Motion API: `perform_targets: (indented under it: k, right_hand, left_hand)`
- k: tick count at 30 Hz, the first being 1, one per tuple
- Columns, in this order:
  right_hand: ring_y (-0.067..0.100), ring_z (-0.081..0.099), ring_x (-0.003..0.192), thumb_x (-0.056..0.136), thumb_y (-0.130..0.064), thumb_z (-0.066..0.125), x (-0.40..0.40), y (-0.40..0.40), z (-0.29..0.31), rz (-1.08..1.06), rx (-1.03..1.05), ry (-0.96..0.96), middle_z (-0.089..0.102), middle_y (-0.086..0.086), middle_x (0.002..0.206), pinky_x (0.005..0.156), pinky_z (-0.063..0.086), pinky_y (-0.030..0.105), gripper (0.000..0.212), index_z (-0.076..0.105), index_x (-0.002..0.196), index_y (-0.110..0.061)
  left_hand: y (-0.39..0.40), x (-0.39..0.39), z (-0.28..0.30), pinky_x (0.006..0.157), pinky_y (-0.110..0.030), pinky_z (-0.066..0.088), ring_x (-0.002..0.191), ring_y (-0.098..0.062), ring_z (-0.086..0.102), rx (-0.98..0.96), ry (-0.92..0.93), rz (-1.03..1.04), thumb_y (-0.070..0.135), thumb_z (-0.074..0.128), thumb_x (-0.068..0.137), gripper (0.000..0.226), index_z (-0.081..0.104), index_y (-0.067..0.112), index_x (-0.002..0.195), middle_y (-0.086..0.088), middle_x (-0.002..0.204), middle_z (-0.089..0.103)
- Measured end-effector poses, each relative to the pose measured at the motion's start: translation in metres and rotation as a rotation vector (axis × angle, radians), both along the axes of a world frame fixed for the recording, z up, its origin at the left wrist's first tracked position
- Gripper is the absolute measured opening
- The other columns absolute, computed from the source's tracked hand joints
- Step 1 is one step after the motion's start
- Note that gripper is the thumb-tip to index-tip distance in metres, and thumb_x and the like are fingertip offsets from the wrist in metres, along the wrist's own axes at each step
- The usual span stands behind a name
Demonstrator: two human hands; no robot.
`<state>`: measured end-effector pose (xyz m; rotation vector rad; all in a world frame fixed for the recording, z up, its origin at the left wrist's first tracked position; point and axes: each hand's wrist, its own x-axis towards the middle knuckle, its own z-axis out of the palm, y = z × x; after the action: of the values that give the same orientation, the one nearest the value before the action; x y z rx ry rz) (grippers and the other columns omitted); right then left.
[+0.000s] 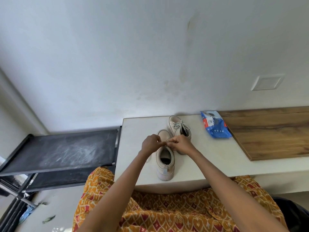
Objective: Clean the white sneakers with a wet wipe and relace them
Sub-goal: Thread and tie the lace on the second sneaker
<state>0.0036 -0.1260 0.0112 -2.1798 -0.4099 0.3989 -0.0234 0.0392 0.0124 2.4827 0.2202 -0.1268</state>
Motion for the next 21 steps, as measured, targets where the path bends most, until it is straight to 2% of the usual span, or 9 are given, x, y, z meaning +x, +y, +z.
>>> perform_targets:
  k: [2, 4, 7, 9, 12, 14, 16, 19, 21]
  right_hand:
    - [0.013, 0.064, 0.069, 0.086, -0.019, 0.067, 0.001, 0.002, -0.002, -0.022, 0.041, 0.042, 0.07, 0.008, 0.082, 0.067, 0.054, 0.023, 0.02, 0.07, 0.101, -0.005]
    - [0.019, 0.066, 0.078, 0.087, -0.014, 0.065, 0.003, 0.003, -0.003, -0.036, 0.055, 0.051, 0.07, 0.012, 0.089, 0.075, 0.056, 0.031, 0.018, 0.07, 0.102, -0.004]
    - [0.021, 0.066, 0.078, 0.089, -0.012, 0.063, 0.005, 0.003, -0.007, -0.042, 0.063, 0.061, 0.069, 0.009, 0.085, 0.077, 0.056, 0.034, 0.013, 0.07, 0.097, -0.005]
    - [0.021, 0.065, 0.077, 0.089, -0.012, 0.063, 0.005, 0.003, -0.006, -0.036, 0.057, 0.067, 0.069, 0.01, 0.085, 0.077, 0.056, 0.034, 0.013, 0.07, 0.097, -0.005]
    - [0.017, 0.062, 0.072, 0.089, -0.013, 0.062, 0.004, 0.003, -0.004, -0.026, 0.03, 0.063, 0.067, 0.01, 0.083, 0.07, 0.053, 0.027, 0.014, 0.07, 0.097, -0.005]
    - [0.017, 0.062, 0.072, 0.089, -0.014, 0.062, 0.004, 0.003, -0.003, -0.024, 0.019, 0.061, 0.068, 0.011, 0.084, 0.069, 0.053, 0.026, 0.015, 0.07, 0.097, -0.004]
    - [0.017, 0.064, 0.075, 0.089, -0.015, 0.063, 0.005, 0.004, -0.003, -0.024, 0.017, 0.058, 0.07, 0.014, 0.088, 0.071, 0.054, 0.028, 0.016, 0.071, 0.098, -0.004]
    - [0.017, 0.064, 0.076, 0.089, -0.015, 0.063, 0.004, 0.004, -0.002, -0.025, 0.013, 0.051, 0.07, 0.013, 0.087, 0.07, 0.055, 0.025, 0.017, 0.07, 0.098, -0.003]
    - [0.015, 0.064, 0.073, 0.089, -0.015, 0.062, 0.004, 0.004, -0.001, -0.023, 0.013, 0.048, 0.069, 0.009, 0.084, 0.066, 0.054, 0.022, 0.016, 0.07, 0.097, -0.003]
  left_hand:
    - [0.009, 0.0, 0.008, 0.047, -0.025, 0.026, 0.054, -0.013, 0.039, -0.123, 0.079, -0.02, 0.047, 0.055, 0.09, 0.047, 0.043, 0.015, 0.057, 0.001, 0.057, 0.042]
    - [0.017, -0.002, 0.017, 0.048, -0.024, 0.03, 0.054, -0.013, 0.039, -0.517, 0.033, 0.08, 0.042, 0.045, 0.096, 0.046, 0.047, 0.014, 0.06, -0.001, 0.061, 0.044]
    - [0.026, 0.001, 0.027, 0.058, -0.026, 0.044, 0.063, -0.017, 0.057, -1.05, -0.144, 0.378, 0.033, 0.038, 0.101, 0.041, 0.057, 0.006, 0.076, -0.006, 0.072, 0.06]
    - [0.028, 0.003, 0.033, 0.055, -0.025, 0.048, 0.051, -0.015, 0.06, -1.359, -0.277, 0.607, 0.028, 0.039, 0.101, 0.036, 0.053, 0.007, 0.076, -0.005, 0.065, 0.061]
    - [0.032, 0.005, 0.04, 0.044, -0.023, 0.037, 0.032, -0.012, 0.037, -1.618, -0.383, 0.748, 0.029, 0.037, 0.101, 0.039, 0.037, 0.015, 0.064, -0.001, 0.054, 0.039]
    - [0.031, 0.003, 0.041, 0.039, -0.02, 0.025, 0.035, -0.01, 0.025, -1.487, -0.339, 0.684, 0.033, 0.034, 0.101, 0.041, 0.033, 0.018, 0.063, 0.001, 0.052, 0.031]
    - [0.029, 0.0, 0.037, 0.038, -0.019, 0.022, 0.042, -0.009, 0.027, -1.169, -0.305, 0.471, 0.029, 0.033, 0.101, 0.037, 0.039, 0.017, 0.066, 0.002, 0.055, 0.036]
    - [0.028, -0.004, 0.024, 0.048, -0.016, 0.033, 0.055, -0.007, 0.044, -0.565, -0.2, -0.08, 0.01, 0.045, 0.095, 0.022, 0.059, 0.015, 0.079, 0.002, 0.067, 0.055]
    - [0.026, -0.003, 0.014, 0.063, -0.014, 0.04, 0.068, -0.004, 0.055, -0.247, -0.098, -0.334, 0.006, 0.055, 0.09, 0.013, 0.067, 0.009, 0.089, -0.001, 0.079, 0.067]
